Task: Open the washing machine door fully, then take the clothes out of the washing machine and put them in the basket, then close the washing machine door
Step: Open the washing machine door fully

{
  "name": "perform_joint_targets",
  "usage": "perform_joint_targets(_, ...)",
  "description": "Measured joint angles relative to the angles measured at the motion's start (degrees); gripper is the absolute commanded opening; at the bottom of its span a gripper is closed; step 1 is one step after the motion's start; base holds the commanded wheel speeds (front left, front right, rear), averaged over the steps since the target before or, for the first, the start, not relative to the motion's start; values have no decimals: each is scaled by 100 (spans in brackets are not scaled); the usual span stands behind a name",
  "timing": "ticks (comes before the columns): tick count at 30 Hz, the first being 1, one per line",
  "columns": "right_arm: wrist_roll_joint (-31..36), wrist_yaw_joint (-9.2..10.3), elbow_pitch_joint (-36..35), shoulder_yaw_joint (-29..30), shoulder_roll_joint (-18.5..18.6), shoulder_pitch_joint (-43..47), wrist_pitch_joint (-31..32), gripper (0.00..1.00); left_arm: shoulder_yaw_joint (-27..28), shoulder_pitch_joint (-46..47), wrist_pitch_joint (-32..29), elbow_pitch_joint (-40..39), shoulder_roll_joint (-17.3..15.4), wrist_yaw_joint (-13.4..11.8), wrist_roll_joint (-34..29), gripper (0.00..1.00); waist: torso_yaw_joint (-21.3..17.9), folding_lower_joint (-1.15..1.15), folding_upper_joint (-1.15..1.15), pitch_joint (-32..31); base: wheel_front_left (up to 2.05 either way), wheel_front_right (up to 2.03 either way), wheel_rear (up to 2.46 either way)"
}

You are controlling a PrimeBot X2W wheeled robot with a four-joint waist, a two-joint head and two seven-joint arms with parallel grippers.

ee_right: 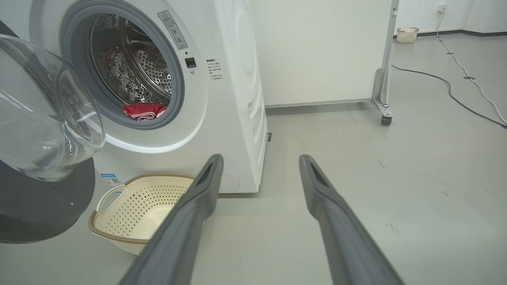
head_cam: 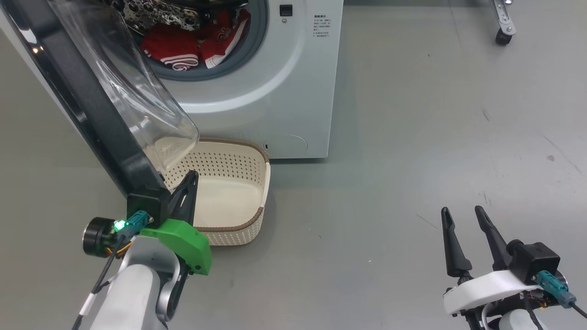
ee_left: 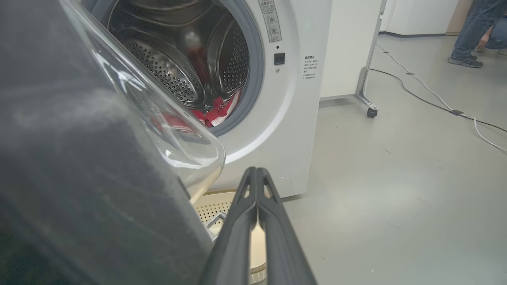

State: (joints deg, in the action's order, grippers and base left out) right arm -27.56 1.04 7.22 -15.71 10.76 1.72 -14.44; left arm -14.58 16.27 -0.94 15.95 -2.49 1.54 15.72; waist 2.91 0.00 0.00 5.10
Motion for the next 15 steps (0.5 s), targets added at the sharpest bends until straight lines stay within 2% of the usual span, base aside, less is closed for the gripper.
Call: perform_joint_targets(15, 48, -40, 69, 162, -26, 1, 0, 100, -45, 28, 58, 233, 9, -74, 18, 0, 91, 0, 0, -10, 0, 0, 0)
